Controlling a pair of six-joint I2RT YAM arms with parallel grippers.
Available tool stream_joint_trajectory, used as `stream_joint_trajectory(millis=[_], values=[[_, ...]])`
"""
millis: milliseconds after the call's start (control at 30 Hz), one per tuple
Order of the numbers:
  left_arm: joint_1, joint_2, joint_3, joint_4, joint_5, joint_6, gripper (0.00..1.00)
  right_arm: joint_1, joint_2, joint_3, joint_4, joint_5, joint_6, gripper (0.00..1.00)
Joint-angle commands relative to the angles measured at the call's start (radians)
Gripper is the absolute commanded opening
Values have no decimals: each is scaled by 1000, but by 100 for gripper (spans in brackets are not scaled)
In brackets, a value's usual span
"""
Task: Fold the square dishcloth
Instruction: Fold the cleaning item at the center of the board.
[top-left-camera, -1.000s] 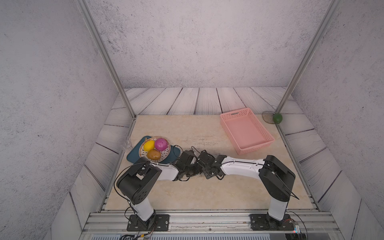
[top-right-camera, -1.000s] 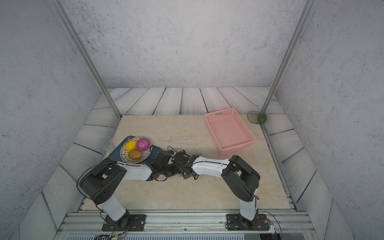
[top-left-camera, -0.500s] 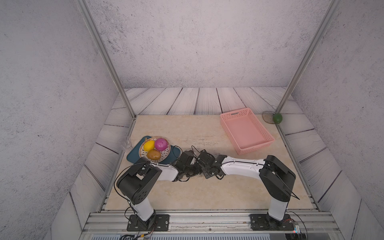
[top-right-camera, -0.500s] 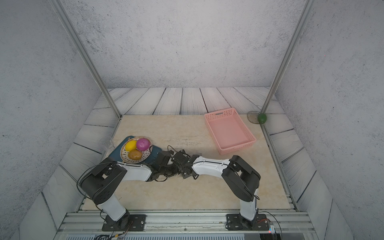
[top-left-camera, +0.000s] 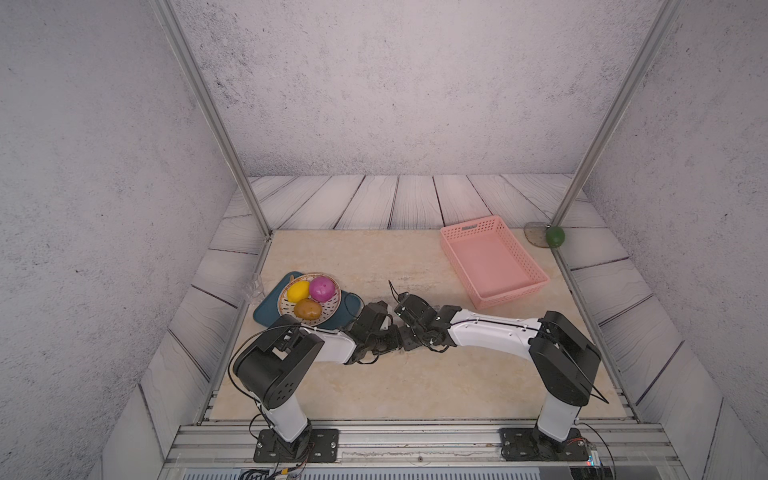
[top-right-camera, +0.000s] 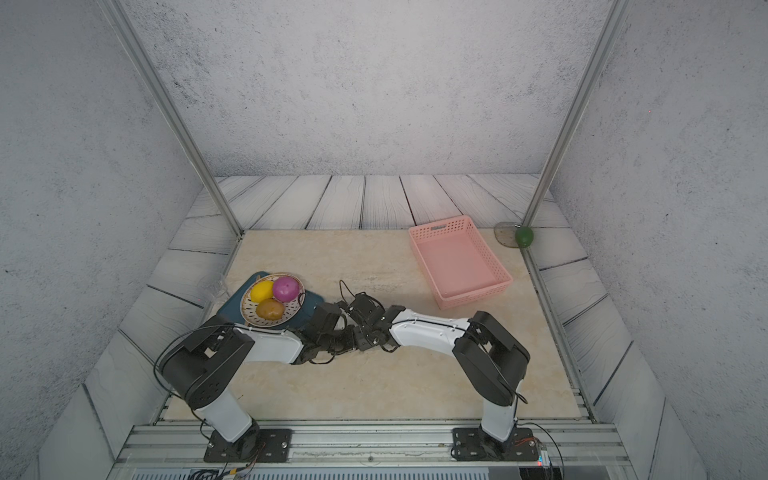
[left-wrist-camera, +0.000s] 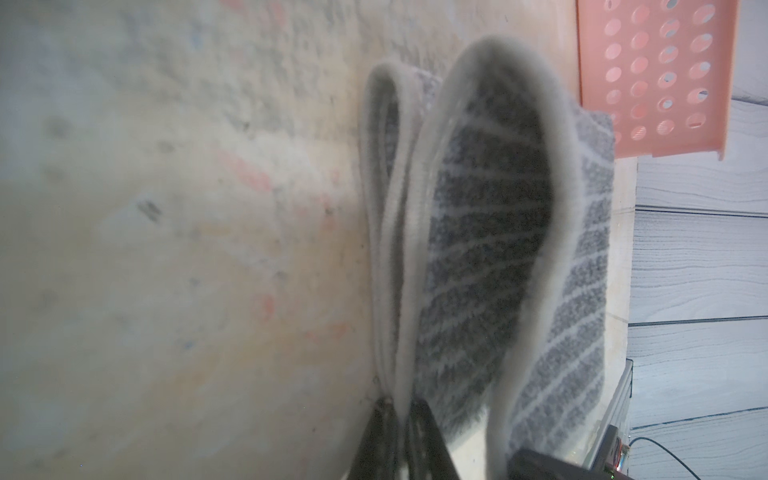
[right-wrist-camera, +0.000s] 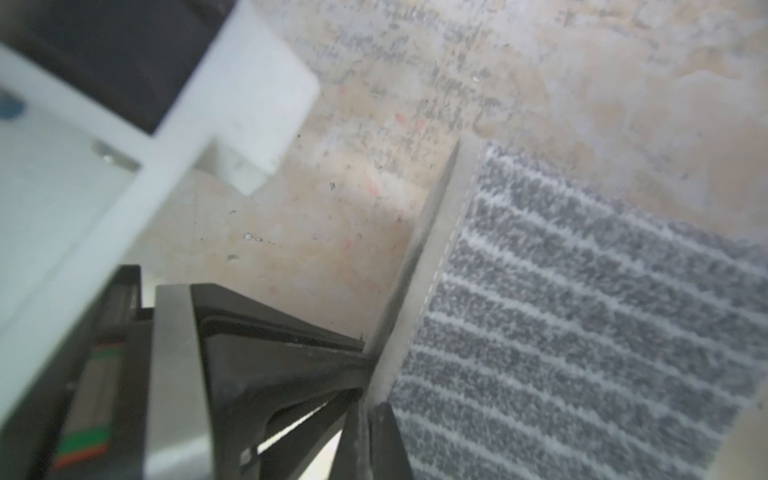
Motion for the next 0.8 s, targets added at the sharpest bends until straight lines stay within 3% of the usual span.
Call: stream_joint_trajectory(millis=[0, 433, 633, 767], values=[[-6, 0, -25, -51, -6, 15, 14, -16, 28, -25, 32, -66, 16, 0], [-12, -56, -39, -83, -61, 8, 29, -52, 106, -50, 92, -141, 21, 0], [-22, -152, -36, -151, -131, 23, 34, -51, 26, -30, 58, -139, -7, 0], [-25, -265, -15, -267, -216, 61, 36, -51, -51, -20, 35, -128, -17, 9]])
